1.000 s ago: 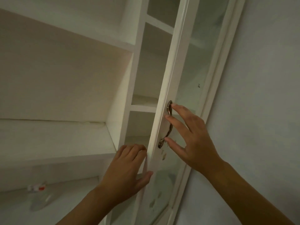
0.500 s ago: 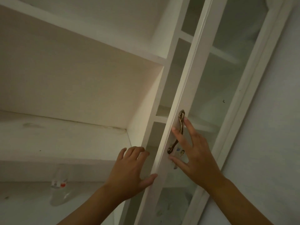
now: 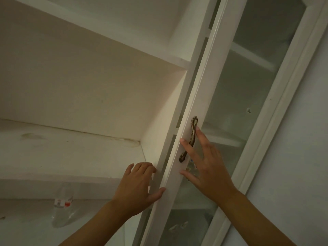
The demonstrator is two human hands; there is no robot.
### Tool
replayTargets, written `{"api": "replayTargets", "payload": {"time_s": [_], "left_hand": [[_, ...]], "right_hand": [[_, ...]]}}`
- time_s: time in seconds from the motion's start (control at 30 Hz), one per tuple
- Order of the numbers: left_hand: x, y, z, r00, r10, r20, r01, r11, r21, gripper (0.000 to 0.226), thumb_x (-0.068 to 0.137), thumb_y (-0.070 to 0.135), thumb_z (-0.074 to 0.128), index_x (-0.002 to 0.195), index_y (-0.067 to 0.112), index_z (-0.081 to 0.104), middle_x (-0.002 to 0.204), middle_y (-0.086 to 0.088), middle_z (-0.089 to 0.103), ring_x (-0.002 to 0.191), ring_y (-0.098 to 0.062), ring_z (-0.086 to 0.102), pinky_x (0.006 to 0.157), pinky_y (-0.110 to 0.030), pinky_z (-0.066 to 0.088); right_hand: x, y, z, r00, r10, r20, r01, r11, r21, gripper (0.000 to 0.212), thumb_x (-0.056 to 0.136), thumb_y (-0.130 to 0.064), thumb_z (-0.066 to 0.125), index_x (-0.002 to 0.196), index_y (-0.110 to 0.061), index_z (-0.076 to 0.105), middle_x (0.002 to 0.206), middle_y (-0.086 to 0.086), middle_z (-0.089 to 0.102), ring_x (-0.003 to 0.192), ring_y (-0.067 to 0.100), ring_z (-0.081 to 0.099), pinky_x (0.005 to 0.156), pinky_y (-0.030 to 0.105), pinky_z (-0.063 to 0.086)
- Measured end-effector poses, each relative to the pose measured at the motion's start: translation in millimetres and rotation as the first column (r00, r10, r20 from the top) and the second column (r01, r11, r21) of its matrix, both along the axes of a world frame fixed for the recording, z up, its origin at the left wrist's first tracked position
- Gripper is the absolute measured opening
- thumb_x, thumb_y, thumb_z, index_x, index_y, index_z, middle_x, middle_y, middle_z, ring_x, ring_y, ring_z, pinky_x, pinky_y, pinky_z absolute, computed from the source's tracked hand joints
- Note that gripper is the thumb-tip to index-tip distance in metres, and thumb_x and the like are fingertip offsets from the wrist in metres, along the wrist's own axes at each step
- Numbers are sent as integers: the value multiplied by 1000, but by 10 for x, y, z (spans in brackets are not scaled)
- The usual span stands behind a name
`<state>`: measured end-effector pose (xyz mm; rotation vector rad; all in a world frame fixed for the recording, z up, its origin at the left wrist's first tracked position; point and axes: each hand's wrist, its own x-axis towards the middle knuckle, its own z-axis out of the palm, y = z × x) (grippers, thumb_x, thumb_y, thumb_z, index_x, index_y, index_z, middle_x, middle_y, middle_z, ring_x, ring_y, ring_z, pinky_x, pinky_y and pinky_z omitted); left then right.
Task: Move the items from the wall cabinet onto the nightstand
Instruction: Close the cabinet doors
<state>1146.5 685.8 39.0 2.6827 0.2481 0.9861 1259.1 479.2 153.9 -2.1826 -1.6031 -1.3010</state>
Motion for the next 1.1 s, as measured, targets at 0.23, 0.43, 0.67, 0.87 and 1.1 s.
{"api": "replayTargets", "payload": {"time_s": [0.23,0.43,0.67,0.87,1.1], "left_hand": [[83,113,-143,999,-19,42,21,998,-58,71,84,89,34,123,35,58,122,19,59,114,-5,53,114,-39,41],[145,147,-216,994,-20,105,25,999,-47,62,85,88,37,116,38,59,111,23,62,102,-3,57,104,-36,47],[206,169,-248,987,-3,161,11,998,-54,48,85,81,49,112,42,56,101,28,60,90,2,56,94,-26,42],[269,169,-257,979,27,204,-23,999,-22,36,89,66,53,107,35,59,93,20,63,79,-5,60,82,-32,53],[199,193,-224,985,23,169,-28,999,23,39,90,67,52,107,33,61,95,16,66,81,-9,61,74,-29,50]], "right_hand": [[83,77,-20,1000,14,-14,-14,1000,14,98,85,-58,78,164,-27,27,173,15,7,158,34,19,115,60,41],[159,120,-28,1000,28,-7,-27,999,32,98,83,-63,74,162,-31,27,172,15,12,158,33,19,120,54,33],[223,168,-16,999,17,-27,-16,999,33,95,80,-59,81,159,-29,38,172,16,11,158,32,18,121,55,31],[247,323,-24,996,-66,-55,66,998,6,98,83,-61,77,163,-29,29,173,14,2,159,34,11,119,61,33],[102,256,-31,981,-192,-11,190,978,-80,105,84,-61,75,166,-32,15,173,14,-8,159,34,11,121,56,31]]}}
